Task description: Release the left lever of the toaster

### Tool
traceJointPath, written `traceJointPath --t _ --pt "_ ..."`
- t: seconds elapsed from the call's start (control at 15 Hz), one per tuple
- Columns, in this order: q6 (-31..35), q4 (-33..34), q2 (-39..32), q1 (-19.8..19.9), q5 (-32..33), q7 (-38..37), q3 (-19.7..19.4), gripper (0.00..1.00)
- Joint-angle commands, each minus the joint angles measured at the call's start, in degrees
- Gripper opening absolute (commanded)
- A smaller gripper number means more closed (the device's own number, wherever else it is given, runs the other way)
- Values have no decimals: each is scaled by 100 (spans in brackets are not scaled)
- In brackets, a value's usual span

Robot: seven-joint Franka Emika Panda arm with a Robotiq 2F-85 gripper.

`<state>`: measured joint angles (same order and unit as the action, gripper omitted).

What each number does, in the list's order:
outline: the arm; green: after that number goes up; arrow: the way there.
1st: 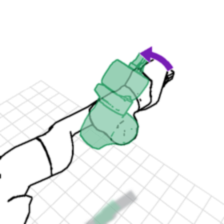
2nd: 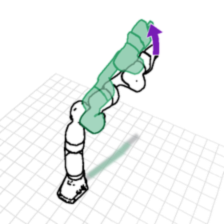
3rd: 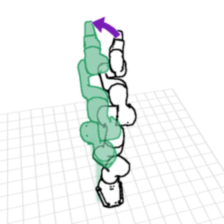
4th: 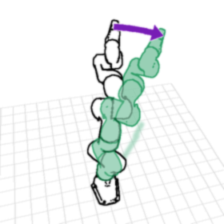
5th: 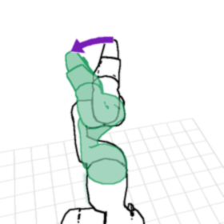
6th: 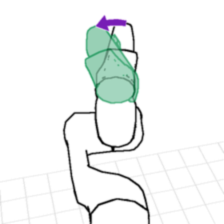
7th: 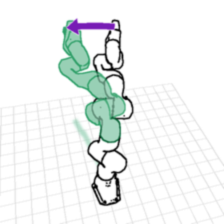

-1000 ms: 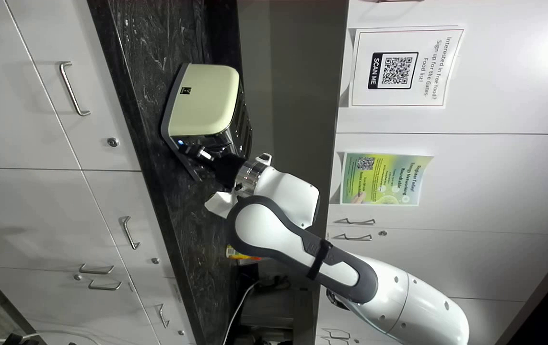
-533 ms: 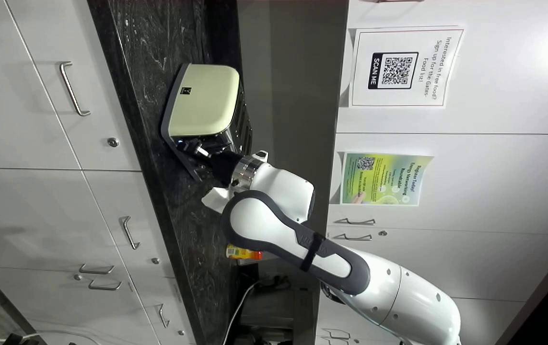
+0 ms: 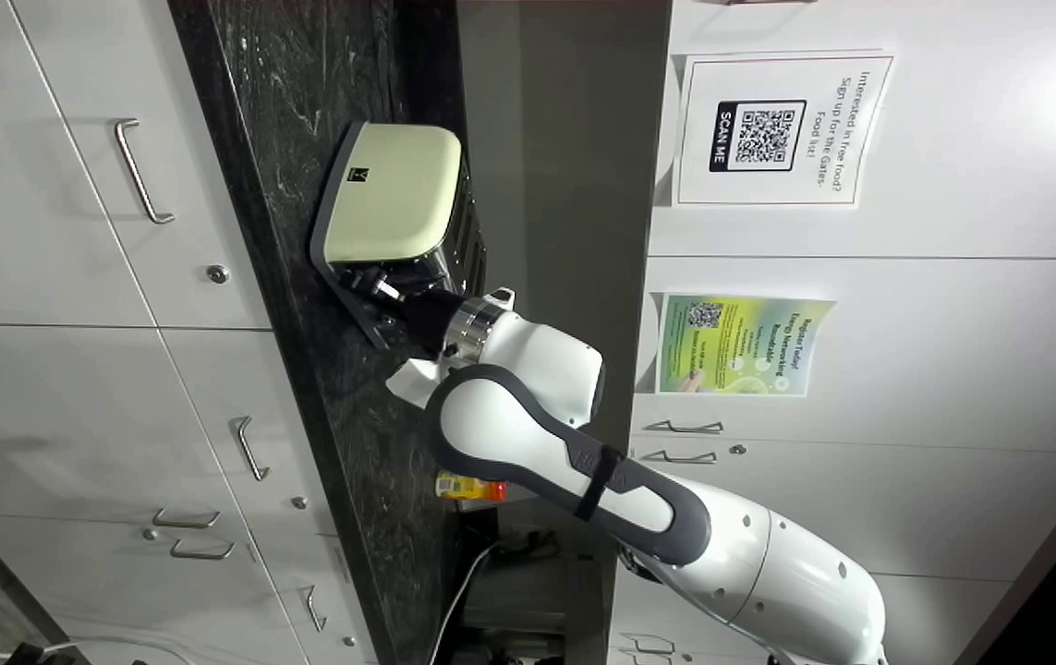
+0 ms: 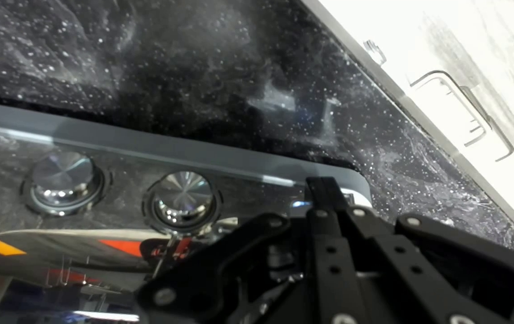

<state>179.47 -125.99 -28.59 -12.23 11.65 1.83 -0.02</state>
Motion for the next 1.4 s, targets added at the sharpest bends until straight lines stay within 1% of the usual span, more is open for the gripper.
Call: traceJointPath --t 0.0,0.13,0.2,0.33,0.47,0.53,0.6,0.8,1.0,1.33 --pt "210 196 -215 133 -156 88 173 0" --pt "293 212 -274 444 -231 196 530 0" --pt "285 171 -252 444 -249 159 512 0" --pt "267 6 -116 229 -254 -16 214 0" --pt "356 -293 121 -215 -136 -334 -312 0" --pt "454 -396 178 -361 -155 -393 -463 0" --pt "576 -509 228 -602 -181 -505 -701 0" --pt "744 -754 279 -1094 -246 -669 -1167 0" --pt "787 -891 229 -1376 -258 -773 -1477 0" --pt "772 -1120 345 -1768 -283 -828 -1814 0"
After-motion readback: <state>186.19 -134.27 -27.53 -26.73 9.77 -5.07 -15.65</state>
